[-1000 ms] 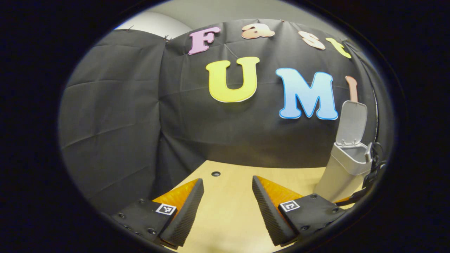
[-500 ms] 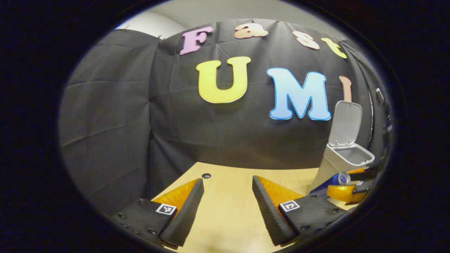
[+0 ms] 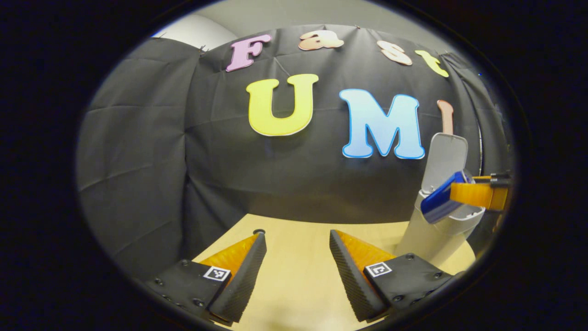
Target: Press the lid of the desktop garbage bin to open it, pick up the crumpled paper on the desktop and throw it into the bin, then pick up the pop can on the desktop and drop it into the bin, and finally close the garbage bin lid.
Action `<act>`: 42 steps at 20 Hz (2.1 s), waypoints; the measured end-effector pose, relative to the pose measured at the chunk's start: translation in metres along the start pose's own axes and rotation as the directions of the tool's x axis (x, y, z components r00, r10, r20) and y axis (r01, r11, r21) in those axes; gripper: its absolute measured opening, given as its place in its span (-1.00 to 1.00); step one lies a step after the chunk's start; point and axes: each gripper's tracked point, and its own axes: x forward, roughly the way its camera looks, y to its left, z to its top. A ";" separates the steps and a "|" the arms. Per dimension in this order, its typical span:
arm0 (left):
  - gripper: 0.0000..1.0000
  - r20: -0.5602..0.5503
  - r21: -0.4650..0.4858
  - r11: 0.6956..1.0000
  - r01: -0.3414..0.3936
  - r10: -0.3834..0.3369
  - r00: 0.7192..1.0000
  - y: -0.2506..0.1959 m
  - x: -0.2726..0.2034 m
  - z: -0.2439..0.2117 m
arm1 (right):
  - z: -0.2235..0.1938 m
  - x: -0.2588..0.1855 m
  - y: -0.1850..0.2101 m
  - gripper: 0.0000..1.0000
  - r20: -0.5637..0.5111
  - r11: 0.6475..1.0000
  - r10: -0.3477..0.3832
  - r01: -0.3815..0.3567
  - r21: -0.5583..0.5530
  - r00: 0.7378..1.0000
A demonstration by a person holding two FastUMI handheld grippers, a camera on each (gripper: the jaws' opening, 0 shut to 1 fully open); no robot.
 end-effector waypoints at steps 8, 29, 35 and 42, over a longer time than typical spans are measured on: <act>0.82 -0.008 -0.003 1.000 0.006 -0.006 1.000 0.001 0.002 -0.002 | 0.008 -0.004 -0.080 0.68 0.033 0.984 -0.179 0.180 -0.005 0.983; 0.82 -0.038 0.001 0.999 -0.034 0.034 0.999 0.015 -0.008 -0.019 | -0.090 0.004 -0.160 0.68 -0.211 0.939 -0.322 0.340 0.057 0.923; 0.82 -0.038 0.007 1.000 -0.027 0.027 0.999 0.012 -0.008 -0.018 | -0.093 0.003 -0.164 0.70 -0.222 0.933 -0.328 0.352 0.075 0.918; 0.83 -0.039 0.002 1.000 -0.030 0.030 0.999 0.014 -0.009 -0.020 | -0.093 0.000 -0.162 0.70 -0.223 0.933 -0.326 0.350 0.080 0.919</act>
